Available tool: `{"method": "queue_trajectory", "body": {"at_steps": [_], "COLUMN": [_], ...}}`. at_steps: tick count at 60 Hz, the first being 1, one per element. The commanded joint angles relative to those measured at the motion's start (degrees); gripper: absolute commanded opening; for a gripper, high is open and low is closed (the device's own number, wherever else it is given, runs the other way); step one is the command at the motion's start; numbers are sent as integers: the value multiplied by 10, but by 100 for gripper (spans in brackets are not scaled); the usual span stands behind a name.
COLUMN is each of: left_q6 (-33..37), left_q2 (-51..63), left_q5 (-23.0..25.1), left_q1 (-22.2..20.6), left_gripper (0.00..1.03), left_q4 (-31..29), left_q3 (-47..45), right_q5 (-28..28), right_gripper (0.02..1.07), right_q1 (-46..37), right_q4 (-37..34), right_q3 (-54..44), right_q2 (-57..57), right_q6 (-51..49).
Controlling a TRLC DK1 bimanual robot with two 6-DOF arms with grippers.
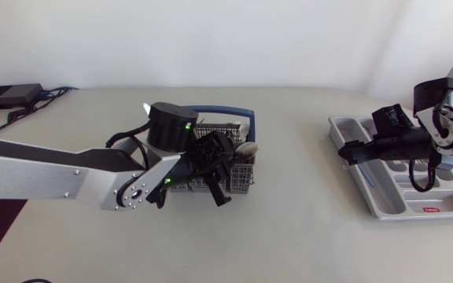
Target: Sort the cutlery from the basket into the organizer compartments.
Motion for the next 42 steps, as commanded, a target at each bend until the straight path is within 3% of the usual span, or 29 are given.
{"method": "queue_trajectory", "body": {"at_steps": [1,42], "left_q6": [8,-7], "left_q2": [13,-11], "left_q5": [5,5], "left_q1": [1,0], "left_gripper": [15,3], "left_q4": [8,9], "left_q3": [19,14], "right_q5": [2,10], "right_gripper": [95,95], "right_q1": [6,29], "right_q4": [-2,-2], "right_q3": [-17,-29], "right_q2": [-8,-27], "right_q6": [10,10]}}
